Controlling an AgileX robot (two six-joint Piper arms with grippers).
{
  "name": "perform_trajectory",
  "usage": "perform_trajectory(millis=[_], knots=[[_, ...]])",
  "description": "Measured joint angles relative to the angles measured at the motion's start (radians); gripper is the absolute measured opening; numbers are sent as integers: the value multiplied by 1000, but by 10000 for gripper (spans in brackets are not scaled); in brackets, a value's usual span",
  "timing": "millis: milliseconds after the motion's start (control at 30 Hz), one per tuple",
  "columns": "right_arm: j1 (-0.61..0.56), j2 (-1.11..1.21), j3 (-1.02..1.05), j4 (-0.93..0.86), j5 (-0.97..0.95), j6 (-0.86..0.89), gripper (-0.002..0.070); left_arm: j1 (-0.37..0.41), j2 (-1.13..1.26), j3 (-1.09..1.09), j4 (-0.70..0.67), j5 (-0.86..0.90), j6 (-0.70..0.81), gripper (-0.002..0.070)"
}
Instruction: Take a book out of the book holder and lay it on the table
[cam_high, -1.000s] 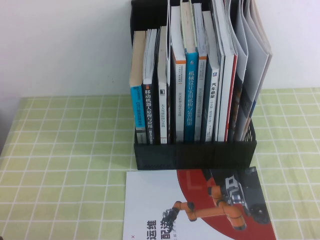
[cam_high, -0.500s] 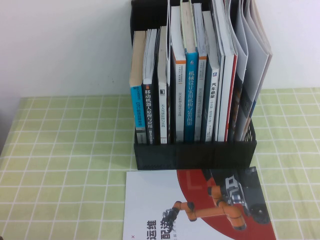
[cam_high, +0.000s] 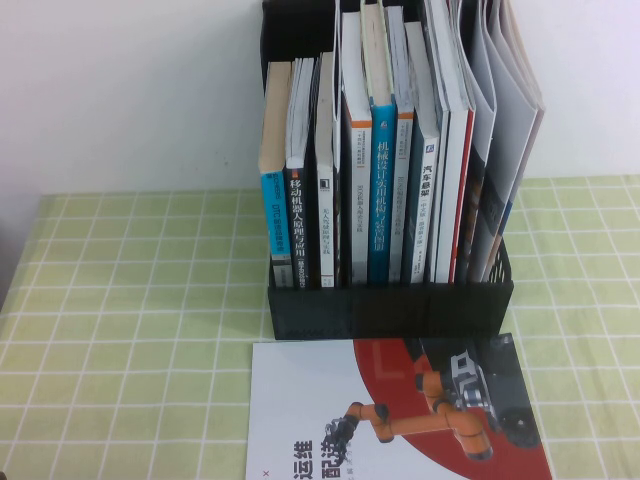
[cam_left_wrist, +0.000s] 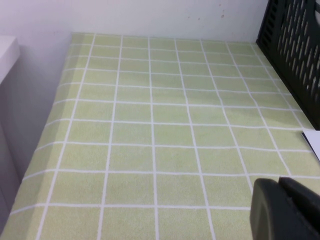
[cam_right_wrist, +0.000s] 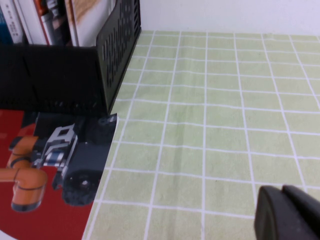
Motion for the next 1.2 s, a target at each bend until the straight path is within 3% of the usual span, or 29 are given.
perform_trajectory(millis=[200,367,500,700,900,1067,1200], knots=[[0,0,0,0,-16,0,-2,0,0,0,0,-4,6,-3],[0,0,0,26,-193,3,-2,0,0,4,0,-90,8,-3],[0,0,0,157,-432,66,-2,0,0,6,-32,-325,10,-3],[0,0,0,259,-744,88,-2,0,0,8,-47,-849,10,-3],[0,0,0,275,-912,121,-2,0,0,8,-79,-1262,41,-3],[0,0,-3,250,-1138,192,-2,0,-1,-10,-184,-1370,-102,-3],[0,0,-104,174,-1208,227,-2,0,-1,-161,-139,-1323,-162,-3]])
